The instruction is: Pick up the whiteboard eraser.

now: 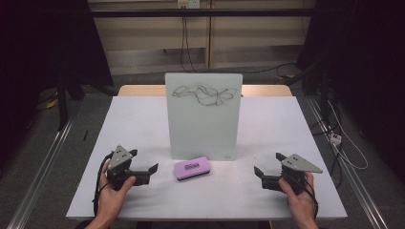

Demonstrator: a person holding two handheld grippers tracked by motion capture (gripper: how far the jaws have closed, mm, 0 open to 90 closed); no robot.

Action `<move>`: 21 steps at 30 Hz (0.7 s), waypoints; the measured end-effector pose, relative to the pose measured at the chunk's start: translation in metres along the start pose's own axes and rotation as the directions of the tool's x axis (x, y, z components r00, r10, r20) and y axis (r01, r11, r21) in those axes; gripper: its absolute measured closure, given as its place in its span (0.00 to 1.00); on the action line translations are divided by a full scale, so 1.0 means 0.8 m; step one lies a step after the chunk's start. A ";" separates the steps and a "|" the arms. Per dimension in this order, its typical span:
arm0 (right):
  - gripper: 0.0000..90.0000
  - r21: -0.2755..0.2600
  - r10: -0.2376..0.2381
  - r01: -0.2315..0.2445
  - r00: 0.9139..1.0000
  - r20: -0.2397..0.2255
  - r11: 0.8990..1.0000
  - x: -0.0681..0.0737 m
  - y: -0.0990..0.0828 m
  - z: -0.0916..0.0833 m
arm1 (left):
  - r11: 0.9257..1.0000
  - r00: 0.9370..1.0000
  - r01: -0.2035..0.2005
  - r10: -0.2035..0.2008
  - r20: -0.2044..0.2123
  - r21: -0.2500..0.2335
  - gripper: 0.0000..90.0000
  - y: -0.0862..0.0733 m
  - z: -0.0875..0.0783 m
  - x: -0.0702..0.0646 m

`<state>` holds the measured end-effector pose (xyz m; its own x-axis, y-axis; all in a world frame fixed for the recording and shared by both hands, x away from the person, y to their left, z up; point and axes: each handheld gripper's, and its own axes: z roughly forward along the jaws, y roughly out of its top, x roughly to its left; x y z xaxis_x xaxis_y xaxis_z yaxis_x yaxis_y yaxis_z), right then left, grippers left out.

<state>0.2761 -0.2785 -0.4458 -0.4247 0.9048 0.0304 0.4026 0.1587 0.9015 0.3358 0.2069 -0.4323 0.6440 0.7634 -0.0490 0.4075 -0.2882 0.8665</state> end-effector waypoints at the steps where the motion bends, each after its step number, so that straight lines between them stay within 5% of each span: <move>1: 0.06 -0.002 0.001 -0.001 1.000 -0.005 1.000 0.000 0.000 0.000 | 1.000 1.000 -0.002 0.002 -0.001 0.003 0.06 0.000 0.000 0.000; 11: 0.06 0.000 0.014 -0.014 0.999 -0.028 1.000 -0.003 -0.001 0.000 | 0.999 1.000 -0.021 0.020 0.023 0.039 0.08 0.004 0.007 -0.007; 21: 0.06 0.011 0.014 -0.014 1.000 -0.020 1.000 -0.002 -0.001 0.001 | 0.994 0.991 -0.045 0.033 0.126 0.096 0.09 0.014 0.020 -0.011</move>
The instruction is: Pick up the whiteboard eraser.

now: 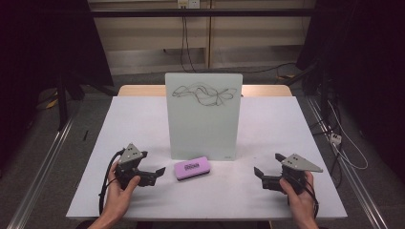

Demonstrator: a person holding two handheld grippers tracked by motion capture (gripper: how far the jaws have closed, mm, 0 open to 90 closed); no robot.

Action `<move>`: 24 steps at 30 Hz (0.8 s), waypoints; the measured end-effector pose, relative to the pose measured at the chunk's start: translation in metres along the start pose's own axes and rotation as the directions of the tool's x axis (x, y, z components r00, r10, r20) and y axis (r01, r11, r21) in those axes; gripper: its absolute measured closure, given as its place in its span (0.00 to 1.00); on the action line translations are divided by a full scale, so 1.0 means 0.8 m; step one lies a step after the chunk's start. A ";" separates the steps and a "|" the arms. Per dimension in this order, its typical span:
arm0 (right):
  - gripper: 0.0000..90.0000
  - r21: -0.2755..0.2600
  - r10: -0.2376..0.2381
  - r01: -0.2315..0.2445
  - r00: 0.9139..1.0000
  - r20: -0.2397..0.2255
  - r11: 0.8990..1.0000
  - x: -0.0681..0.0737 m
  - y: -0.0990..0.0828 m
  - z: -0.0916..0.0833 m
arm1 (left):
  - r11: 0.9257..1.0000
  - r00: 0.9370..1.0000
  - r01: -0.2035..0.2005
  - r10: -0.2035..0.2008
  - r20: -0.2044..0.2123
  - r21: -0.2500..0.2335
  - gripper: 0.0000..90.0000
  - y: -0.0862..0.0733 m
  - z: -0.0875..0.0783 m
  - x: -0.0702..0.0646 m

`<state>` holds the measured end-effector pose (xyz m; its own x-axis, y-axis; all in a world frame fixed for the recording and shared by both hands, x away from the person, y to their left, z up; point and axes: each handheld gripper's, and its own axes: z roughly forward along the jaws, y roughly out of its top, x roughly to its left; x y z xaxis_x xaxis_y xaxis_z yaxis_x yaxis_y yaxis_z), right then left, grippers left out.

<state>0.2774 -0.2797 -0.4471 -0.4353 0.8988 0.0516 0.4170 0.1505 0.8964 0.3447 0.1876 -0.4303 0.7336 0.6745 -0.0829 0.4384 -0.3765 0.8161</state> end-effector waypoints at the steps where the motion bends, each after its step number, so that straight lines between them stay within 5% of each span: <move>1: 0.06 -0.001 -0.002 0.002 1.000 0.001 1.000 0.000 0.000 0.000 | 1.000 1.000 -0.002 0.002 0.004 0.002 0.09 0.002 0.000 -0.001; 7: 0.06 0.001 -0.002 0.002 1.000 -0.001 1.000 0.000 0.001 0.001 | 0.998 0.998 -0.061 0.060 0.032 0.022 0.09 0.016 0.004 -0.009; 12: 0.06 0.001 -0.008 0.008 1.000 0.007 1.000 0.000 0.002 0.001 | 0.987 0.979 -0.154 0.144 0.144 0.054 0.07 0.024 0.012 -0.028; 24: 0.06 0.002 -0.015 0.015 1.000 -0.006 1.000 0.004 0.002 0.001 | 0.976 0.965 -0.192 0.168 0.202 0.107 0.08 0.052 0.044 -0.051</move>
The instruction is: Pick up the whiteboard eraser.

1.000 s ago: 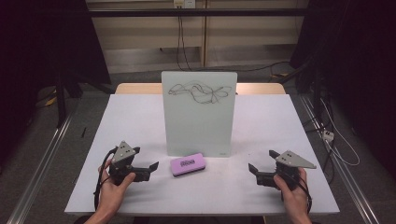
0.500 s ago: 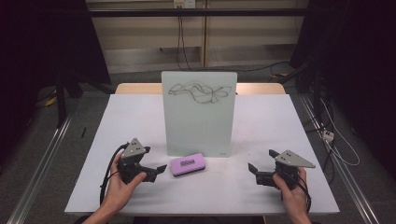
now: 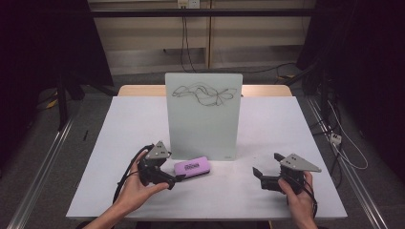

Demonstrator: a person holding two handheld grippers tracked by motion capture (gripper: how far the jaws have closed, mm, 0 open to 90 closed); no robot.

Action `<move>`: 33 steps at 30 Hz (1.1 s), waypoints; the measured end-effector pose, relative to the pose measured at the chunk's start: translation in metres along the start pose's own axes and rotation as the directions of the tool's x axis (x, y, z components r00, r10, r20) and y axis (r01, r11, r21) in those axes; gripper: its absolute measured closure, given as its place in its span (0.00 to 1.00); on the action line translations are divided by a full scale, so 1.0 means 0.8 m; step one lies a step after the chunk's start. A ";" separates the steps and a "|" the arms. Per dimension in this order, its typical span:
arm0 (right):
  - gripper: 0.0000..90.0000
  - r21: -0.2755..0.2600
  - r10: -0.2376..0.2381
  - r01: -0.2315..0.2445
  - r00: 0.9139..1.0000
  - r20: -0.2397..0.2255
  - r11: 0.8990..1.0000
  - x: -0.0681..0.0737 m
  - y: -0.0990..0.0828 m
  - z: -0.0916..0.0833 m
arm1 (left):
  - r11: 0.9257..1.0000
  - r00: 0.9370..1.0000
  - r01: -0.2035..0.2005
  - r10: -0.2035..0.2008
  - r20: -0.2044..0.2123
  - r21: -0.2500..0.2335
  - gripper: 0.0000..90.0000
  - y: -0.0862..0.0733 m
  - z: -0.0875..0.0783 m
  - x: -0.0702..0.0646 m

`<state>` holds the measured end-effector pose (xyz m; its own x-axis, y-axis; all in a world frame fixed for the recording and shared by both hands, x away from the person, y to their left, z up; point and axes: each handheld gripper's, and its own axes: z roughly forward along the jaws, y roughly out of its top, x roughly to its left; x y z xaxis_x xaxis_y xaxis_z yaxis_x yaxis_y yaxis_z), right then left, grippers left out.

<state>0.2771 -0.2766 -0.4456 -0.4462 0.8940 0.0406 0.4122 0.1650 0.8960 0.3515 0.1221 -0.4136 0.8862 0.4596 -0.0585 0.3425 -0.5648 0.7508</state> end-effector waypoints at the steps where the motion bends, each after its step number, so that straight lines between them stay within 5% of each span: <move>1: 0.06 -0.003 -0.001 0.001 1.000 0.000 1.000 0.000 0.000 -0.001 | 1.000 1.000 -0.015 0.015 0.006 0.009 0.08 0.003 0.002 -0.001; 4: 0.06 -0.004 0.000 0.000 1.000 0.004 1.000 -0.001 0.000 -0.002 | 0.993 0.996 -0.085 0.083 0.026 0.076 0.11 0.016 0.015 -0.007; 12: 0.06 -0.001 -0.014 0.014 1.000 -0.002 1.000 0.003 0.001 -0.001 | 0.987 0.992 -0.122 0.118 0.043 0.101 0.10 0.032 0.038 -0.014; 13: 0.06 -0.001 -0.014 0.014 1.000 -0.001 1.000 0.003 0.001 -0.001 | 0.981 0.990 -0.144 0.141 0.027 0.130 0.10 0.035 0.038 -0.014; 15: 0.06 0.001 -0.014 0.014 1.000 0.000 1.000 0.002 0.001 -0.001 | 0.979 0.988 -0.147 0.137 0.074 0.143 0.10 0.038 0.042 -0.011; 16: 0.06 0.000 -0.016 0.016 1.000 -0.001 1.000 0.003 0.001 -0.001 | 0.982 0.990 -0.135 0.128 0.064 0.132 0.11 0.038 0.045 -0.013; 19: 0.06 0.001 -0.020 0.020 1.000 -0.003 1.000 0.003 0.001 -0.001 | 0.977 0.987 -0.157 0.149 0.068 0.146 0.12 0.040 0.048 -0.010; 20: 0.06 0.002 -0.020 0.020 1.000 -0.004 1.000 0.004 0.001 -0.001 | 0.968 0.982 -0.181 0.167 0.091 0.173 0.14 0.042 0.047 -0.005; 21: 0.06 0.002 -0.020 0.020 1.000 -0.005 1.000 0.004 0.001 -0.001 | 0.975 0.986 -0.160 0.150 0.075 0.152 0.16 0.042 0.049 -0.006; 24: 0.06 0.005 -0.019 0.019 1.000 -0.006 1.000 0.004 0.000 0.000 | 0.980 0.987 -0.152 0.144 0.067 0.131 0.18 0.043 0.048 -0.004; 27: 0.06 0.004 -0.020 0.020 1.000 -0.008 1.000 0.004 0.000 0.000 | 0.969 0.982 -0.176 0.160 0.100 0.173 0.19 0.042 0.052 -0.004; 33: 0.06 0.003 -0.023 0.023 1.000 -0.012 1.000 0.005 0.000 0.001 | 0.959 0.980 -0.189 0.173 0.094 0.210 0.19 0.038 0.066 -0.002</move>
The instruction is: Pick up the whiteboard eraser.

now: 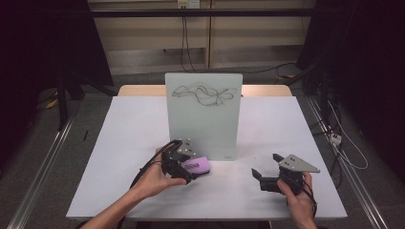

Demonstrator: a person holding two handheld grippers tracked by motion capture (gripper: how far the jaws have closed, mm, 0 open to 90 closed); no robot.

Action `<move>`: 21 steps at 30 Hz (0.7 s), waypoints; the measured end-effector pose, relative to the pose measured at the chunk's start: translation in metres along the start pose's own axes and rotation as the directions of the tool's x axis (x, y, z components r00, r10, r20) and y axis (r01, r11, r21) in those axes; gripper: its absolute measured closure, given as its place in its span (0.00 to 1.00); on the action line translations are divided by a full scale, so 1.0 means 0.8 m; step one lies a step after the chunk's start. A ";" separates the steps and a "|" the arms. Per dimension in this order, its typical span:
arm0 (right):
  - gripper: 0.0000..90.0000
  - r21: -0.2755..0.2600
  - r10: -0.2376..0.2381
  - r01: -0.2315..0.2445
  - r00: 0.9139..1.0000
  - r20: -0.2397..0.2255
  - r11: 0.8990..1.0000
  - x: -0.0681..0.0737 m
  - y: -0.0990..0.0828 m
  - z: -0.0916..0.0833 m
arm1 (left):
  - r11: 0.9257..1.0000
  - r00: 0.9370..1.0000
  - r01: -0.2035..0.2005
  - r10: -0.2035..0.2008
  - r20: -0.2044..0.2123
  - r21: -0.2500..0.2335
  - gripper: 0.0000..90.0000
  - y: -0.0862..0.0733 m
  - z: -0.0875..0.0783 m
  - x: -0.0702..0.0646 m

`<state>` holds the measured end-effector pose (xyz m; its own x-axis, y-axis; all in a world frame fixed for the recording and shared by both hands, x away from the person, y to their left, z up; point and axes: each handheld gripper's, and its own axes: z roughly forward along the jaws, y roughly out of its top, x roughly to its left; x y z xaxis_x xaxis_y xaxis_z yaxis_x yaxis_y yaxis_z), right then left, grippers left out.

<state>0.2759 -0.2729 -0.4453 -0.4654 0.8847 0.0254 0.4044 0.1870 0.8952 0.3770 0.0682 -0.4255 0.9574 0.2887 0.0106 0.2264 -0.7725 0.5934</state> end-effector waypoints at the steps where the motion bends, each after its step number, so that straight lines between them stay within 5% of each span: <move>1: 0.06 0.000 -0.001 0.001 1.000 0.000 1.000 0.000 0.000 0.000 | 1.000 1.000 -0.011 0.011 0.006 0.011 0.19 0.000 0.001 0.002; 14: 0.06 0.002 0.003 -0.003 1.000 0.001 1.000 0.000 -0.001 0.000 | 0.999 0.999 0.011 -0.012 0.038 0.038 0.26 -0.001 0.015 0.007; 21: 0.06 0.005 0.006 -0.006 1.000 0.002 1.000 -0.001 -0.001 0.000 | 0.999 0.999 -0.010 0.008 0.042 0.032 0.35 -0.001 0.009 0.009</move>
<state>0.2758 -0.2738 -0.4458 -0.4611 0.8868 0.0300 0.4115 0.1837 0.8927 0.3848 0.0669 -0.4320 0.9659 0.2584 -0.0181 0.2228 -0.7932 0.5668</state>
